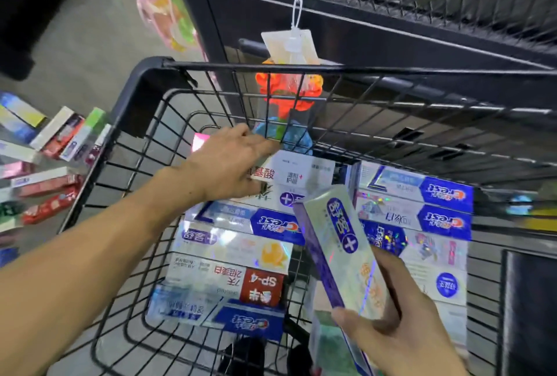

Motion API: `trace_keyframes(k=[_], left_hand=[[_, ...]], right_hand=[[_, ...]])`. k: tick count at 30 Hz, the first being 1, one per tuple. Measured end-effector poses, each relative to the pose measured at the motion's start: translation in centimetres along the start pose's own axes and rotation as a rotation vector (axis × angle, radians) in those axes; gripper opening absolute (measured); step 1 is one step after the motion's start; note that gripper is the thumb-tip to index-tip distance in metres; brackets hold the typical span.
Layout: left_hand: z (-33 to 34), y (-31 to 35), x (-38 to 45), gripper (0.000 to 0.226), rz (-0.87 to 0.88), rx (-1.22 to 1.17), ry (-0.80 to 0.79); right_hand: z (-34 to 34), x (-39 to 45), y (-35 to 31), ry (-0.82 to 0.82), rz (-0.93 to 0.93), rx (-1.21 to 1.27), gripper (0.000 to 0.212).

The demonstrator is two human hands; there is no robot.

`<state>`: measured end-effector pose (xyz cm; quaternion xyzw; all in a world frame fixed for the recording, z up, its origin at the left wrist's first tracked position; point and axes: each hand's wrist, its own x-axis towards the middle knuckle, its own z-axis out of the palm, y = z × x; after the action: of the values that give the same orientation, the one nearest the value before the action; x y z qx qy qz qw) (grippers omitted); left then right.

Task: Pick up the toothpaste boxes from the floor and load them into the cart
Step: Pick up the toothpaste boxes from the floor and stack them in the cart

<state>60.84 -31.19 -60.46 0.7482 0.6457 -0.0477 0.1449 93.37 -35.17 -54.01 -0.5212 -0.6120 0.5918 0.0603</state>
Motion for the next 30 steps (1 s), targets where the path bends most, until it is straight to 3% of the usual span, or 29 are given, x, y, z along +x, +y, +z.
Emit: trace_keyframes(k=[6,13,18,25,30], left_hand=[[0.9,0.3,1.0,0.072,0.009,0.032,0.034],[2.3,1.1,-0.7,0.054,-0.021,0.272,0.311],[2.0,1.1,-2.6,0.068,-0.120,0.166,0.308],[-5.2,1.3,-10.3,0.049,-0.216,0.029,0.472],[-6.7,0.2,-12.8,0.066,-0.281,0.059,0.333]], right_hand=[[0.5,0.7,-0.7,-0.035,-0.015,0.023,0.076],[0.8,1.1,-0.4,-0.074,-0.011,-0.062,0.081],[1.0,2.0,-0.1,-0.012,-0.249,-0.234,0.076],[1.9,5.8,-0.7,-0.044,-0.393,-0.582,0.067],[5.0,11.1,-1.5,-0.037,-0.588,-0.794,0.068]])
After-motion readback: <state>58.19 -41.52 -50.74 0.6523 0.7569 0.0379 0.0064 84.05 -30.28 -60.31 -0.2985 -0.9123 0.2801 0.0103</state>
